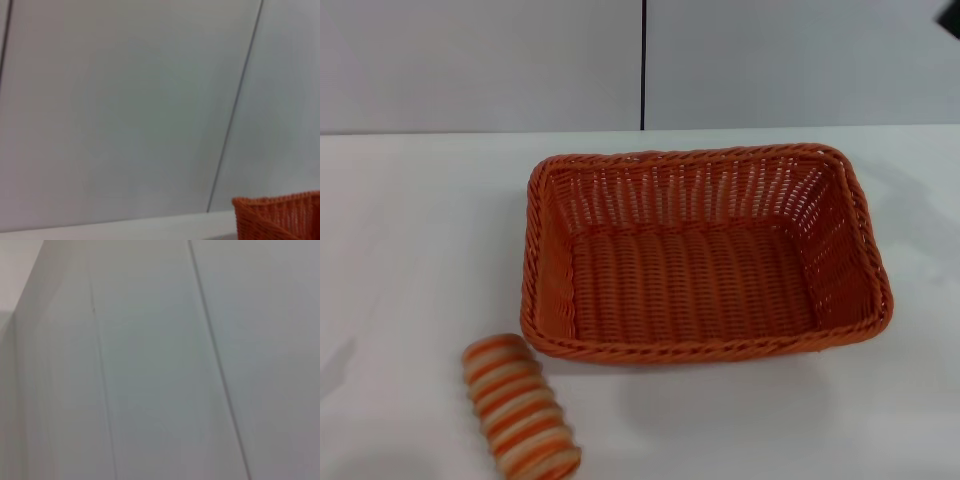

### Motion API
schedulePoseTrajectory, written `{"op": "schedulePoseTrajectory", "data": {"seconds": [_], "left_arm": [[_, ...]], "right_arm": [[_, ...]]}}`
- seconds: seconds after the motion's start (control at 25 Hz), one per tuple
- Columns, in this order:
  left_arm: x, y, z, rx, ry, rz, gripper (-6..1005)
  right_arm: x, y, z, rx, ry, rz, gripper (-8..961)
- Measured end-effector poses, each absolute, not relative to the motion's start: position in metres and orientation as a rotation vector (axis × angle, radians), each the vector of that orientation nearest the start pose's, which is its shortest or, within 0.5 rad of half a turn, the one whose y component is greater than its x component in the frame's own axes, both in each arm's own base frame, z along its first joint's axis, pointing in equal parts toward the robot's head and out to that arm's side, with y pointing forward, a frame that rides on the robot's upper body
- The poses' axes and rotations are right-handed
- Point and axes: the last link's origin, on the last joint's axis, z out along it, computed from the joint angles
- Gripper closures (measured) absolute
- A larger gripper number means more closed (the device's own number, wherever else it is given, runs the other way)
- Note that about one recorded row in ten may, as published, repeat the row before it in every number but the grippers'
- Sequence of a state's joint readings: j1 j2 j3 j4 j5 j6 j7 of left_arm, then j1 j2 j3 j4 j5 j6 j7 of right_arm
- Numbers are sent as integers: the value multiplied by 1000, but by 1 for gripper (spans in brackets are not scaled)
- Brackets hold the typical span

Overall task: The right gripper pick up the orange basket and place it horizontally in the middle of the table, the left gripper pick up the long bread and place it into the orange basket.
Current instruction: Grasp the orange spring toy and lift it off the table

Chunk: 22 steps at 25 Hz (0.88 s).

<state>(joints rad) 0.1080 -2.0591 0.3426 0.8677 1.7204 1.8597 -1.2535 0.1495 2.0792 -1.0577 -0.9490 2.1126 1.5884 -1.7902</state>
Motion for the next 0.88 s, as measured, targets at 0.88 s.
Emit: {"op": "schedulePoseTrajectory", "data": {"seconds": [0.88], "left_arm": [[-354, 199, 101, -2464, -724, -579, 252]], "right_arm": [[316, 211, 89, -1812, 512, 1450, 315]]}}
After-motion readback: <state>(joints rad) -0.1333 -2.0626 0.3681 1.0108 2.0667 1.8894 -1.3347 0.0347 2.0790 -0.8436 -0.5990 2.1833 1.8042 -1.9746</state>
